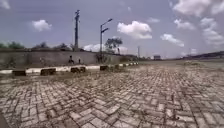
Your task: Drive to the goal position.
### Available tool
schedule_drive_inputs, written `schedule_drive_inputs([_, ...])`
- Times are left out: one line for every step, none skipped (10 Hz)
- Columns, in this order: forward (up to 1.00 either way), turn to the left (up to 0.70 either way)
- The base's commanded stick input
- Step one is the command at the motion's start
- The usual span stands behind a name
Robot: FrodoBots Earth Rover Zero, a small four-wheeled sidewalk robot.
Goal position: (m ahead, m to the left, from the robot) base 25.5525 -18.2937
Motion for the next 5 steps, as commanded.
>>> schedule_drive_inputs([0.0, -0.7])
schedule_drive_inputs([0.0, -0.7])
schedule_drive_inputs([0.0, -0.7])
schedule_drive_inputs([0.0, -0.7])
schedule_drive_inputs([0.0, -0.7])
